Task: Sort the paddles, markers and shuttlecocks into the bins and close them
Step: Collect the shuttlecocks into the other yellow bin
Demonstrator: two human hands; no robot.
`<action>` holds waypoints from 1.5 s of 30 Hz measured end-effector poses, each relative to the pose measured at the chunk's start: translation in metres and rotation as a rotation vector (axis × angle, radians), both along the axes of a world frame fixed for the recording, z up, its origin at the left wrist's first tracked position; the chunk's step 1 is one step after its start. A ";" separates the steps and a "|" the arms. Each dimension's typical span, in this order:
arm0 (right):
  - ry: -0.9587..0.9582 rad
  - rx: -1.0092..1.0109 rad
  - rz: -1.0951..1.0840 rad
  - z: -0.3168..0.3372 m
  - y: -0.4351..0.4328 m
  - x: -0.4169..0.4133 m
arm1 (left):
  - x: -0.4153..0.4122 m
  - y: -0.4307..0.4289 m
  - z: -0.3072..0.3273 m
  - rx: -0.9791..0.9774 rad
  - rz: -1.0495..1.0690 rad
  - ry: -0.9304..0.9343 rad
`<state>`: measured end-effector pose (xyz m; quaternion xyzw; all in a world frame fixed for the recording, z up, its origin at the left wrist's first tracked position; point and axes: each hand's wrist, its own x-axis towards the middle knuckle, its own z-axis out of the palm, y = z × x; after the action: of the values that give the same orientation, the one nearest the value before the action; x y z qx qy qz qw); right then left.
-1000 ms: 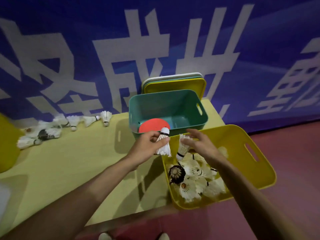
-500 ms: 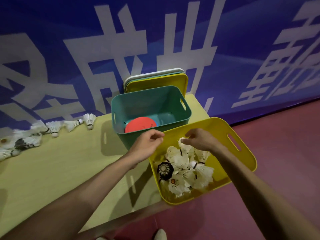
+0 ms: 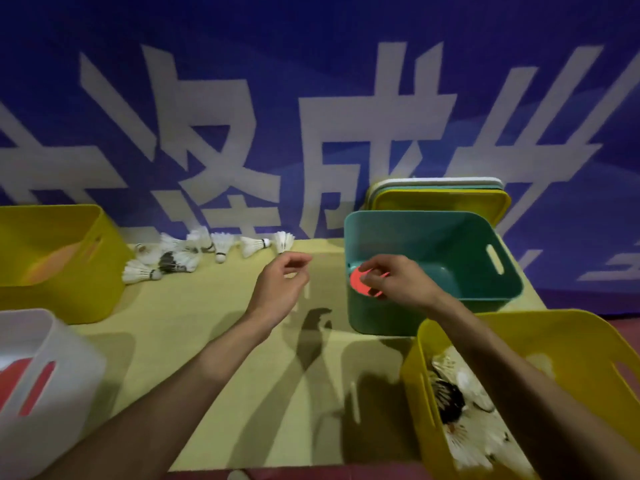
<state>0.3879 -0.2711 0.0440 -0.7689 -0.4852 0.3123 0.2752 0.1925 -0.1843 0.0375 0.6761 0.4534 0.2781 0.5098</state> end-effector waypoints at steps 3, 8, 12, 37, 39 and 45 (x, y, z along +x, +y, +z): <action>0.087 -0.025 0.051 -0.005 0.053 -0.038 | -0.044 0.040 -0.010 -0.038 0.151 0.059; 0.117 -0.071 0.113 -0.032 0.137 -0.104 | -0.120 0.102 -0.037 -0.094 0.245 0.142; 0.134 -0.128 0.139 -0.053 0.197 -0.148 | -0.163 0.155 -0.065 -0.166 0.311 0.171; -0.301 -0.312 0.104 -0.184 0.415 -0.260 | -0.202 0.341 -0.195 -0.320 0.581 0.373; -0.338 -0.297 0.057 -0.188 0.413 -0.261 | -0.201 0.341 -0.195 -0.305 0.569 0.391; -0.352 -0.226 0.067 -0.176 0.383 -0.250 | -0.205 0.327 -0.192 -0.287 0.586 0.351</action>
<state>0.1374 0.1122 -0.1320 -0.8211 -0.5129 0.2347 0.0878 -0.0129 0.1429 -0.1548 0.4767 0.7428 0.2257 0.4124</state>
